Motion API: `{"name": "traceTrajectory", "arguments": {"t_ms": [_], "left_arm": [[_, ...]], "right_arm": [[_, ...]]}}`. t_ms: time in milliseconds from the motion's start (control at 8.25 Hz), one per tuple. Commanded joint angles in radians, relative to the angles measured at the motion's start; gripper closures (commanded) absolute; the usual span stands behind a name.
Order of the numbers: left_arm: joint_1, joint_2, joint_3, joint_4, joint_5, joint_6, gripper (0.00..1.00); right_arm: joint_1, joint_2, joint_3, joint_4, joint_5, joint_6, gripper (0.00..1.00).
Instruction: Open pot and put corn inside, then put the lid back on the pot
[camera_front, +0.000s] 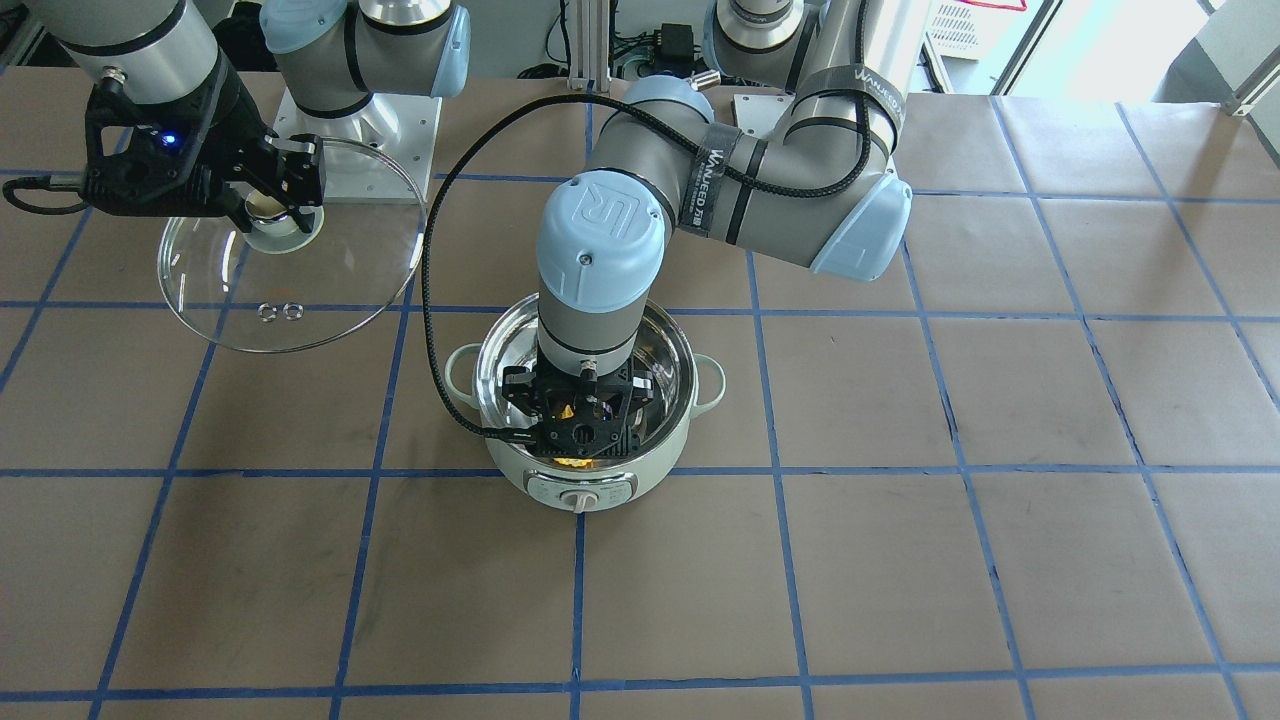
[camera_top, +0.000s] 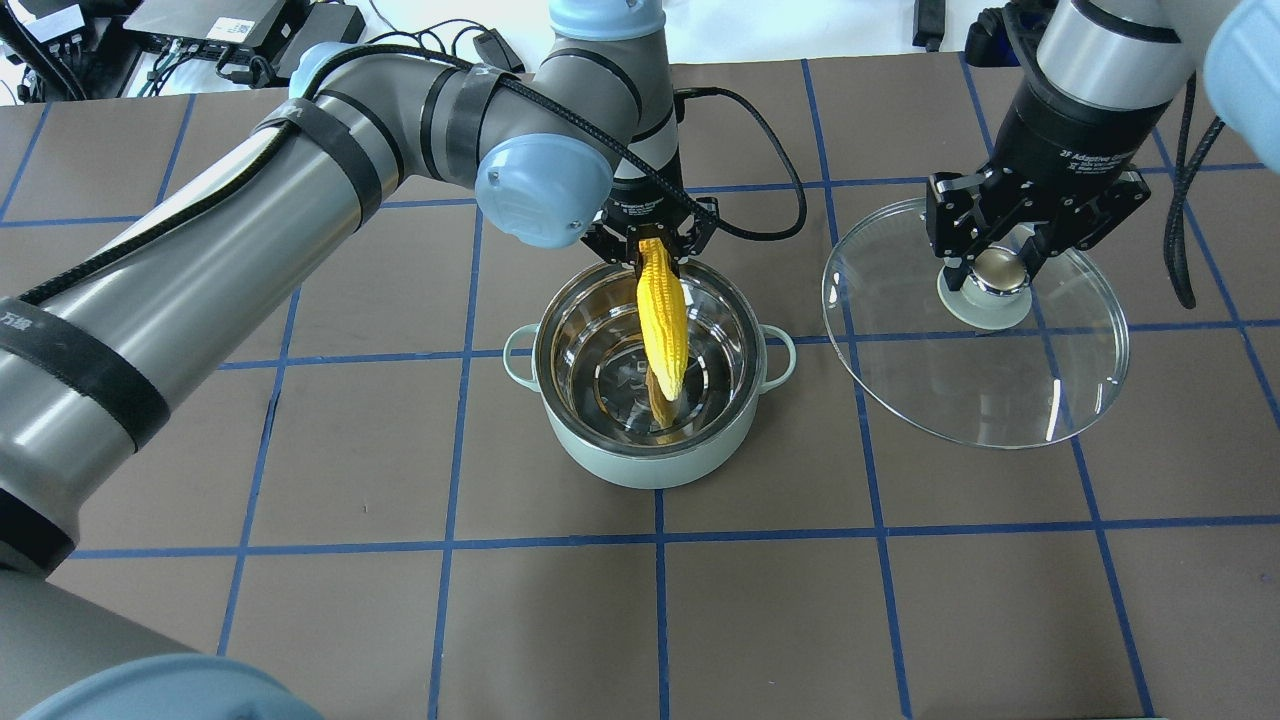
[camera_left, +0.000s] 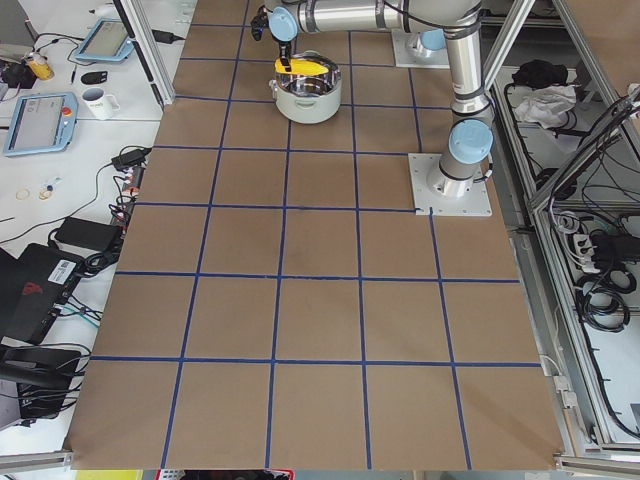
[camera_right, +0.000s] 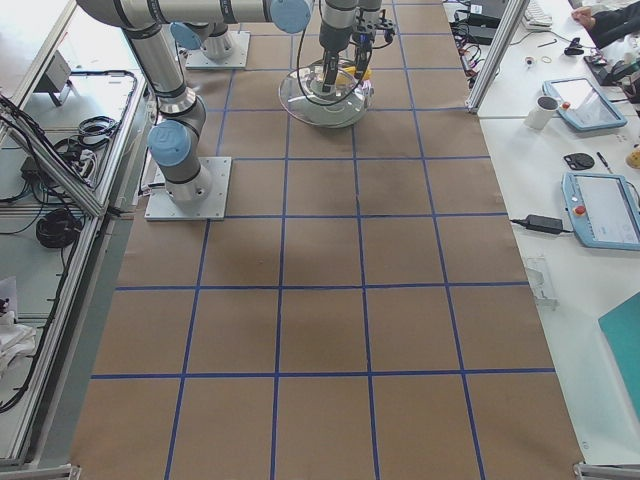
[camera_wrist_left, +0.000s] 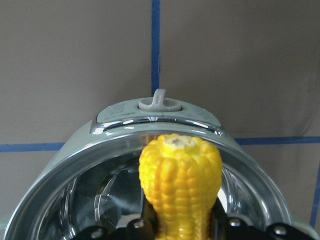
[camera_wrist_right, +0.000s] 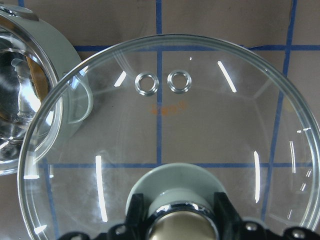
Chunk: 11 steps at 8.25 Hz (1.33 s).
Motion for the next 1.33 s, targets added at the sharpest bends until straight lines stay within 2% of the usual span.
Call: {"name": "traceTrajectory", "arguments": {"t_ms": [0, 364, 848, 970, 1091, 1212], "left_arm": [[-0.027, -0.001, -0.004, 0.037, 0.015, -0.056, 0.32], [-0.027, 0.01, -0.005, 0.037, 0.015, -0.055, 0.31], [-0.018, 0.048, 0.011, 0.042, 0.061, 0.037, 0.11], [-0.009, 0.075, 0.013, 0.041, 0.061, 0.068, 0.05], [0.026, 0.109, 0.011, 0.037, 0.063, 0.103, 0.0], [0.084, 0.146, 0.011, 0.024, 0.066, 0.138, 0.0]], "right_arm": [[0.0, 0.0, 0.0, -0.001, 0.0, 0.0, 0.51], [0.0, 0.0, 0.0, -0.001, 0.0, 0.0, 0.51], [0.002, 0.018, -0.006, -0.038, -0.009, 0.017, 0.51], [0.02, 0.044, -0.009, -0.076, -0.015, 0.049, 0.51], [0.087, 0.054, -0.009, -0.115, -0.036, 0.126, 0.51], [0.157, 0.07, -0.009, -0.142, -0.041, 0.171, 0.51]]}}
